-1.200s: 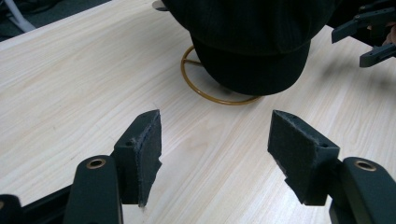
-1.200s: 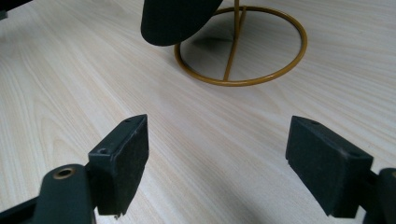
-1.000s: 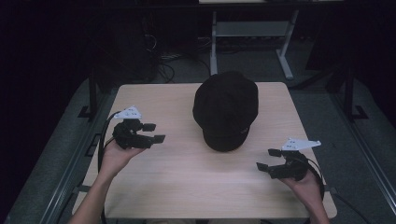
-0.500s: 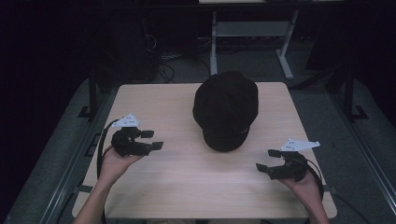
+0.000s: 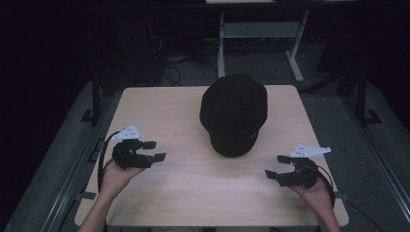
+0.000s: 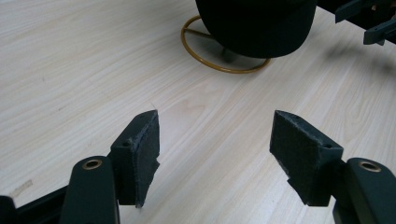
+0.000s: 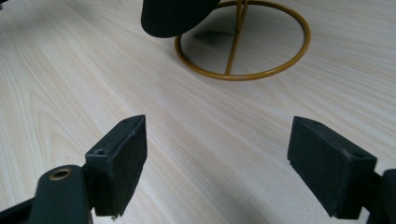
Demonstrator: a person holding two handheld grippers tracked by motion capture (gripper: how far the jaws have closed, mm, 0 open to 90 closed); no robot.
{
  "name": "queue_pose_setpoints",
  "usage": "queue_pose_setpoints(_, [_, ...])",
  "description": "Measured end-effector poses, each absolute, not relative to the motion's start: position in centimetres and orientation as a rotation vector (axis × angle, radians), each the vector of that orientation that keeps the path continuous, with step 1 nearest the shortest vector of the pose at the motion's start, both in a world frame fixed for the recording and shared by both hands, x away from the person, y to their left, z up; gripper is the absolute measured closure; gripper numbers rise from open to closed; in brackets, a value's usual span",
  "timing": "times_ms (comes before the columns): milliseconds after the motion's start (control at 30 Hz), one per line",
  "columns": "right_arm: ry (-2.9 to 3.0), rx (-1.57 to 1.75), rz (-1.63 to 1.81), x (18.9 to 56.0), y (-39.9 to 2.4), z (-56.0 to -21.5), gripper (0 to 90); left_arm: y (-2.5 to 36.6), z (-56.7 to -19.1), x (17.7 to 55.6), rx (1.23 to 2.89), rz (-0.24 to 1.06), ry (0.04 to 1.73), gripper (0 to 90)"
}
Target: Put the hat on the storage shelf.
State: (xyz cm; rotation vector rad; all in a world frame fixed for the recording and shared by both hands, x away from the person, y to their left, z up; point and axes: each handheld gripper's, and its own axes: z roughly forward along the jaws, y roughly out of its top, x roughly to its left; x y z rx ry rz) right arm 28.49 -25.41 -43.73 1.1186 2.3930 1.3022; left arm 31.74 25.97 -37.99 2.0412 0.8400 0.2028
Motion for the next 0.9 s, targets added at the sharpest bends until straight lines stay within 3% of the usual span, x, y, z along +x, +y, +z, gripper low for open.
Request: queue_pose_setpoints(900, [2.407,1.108,1.290,28.1,-25.5,-43.9,19.7,26.9,-40.1,29.3,2.032,0.204,0.861,32.0])
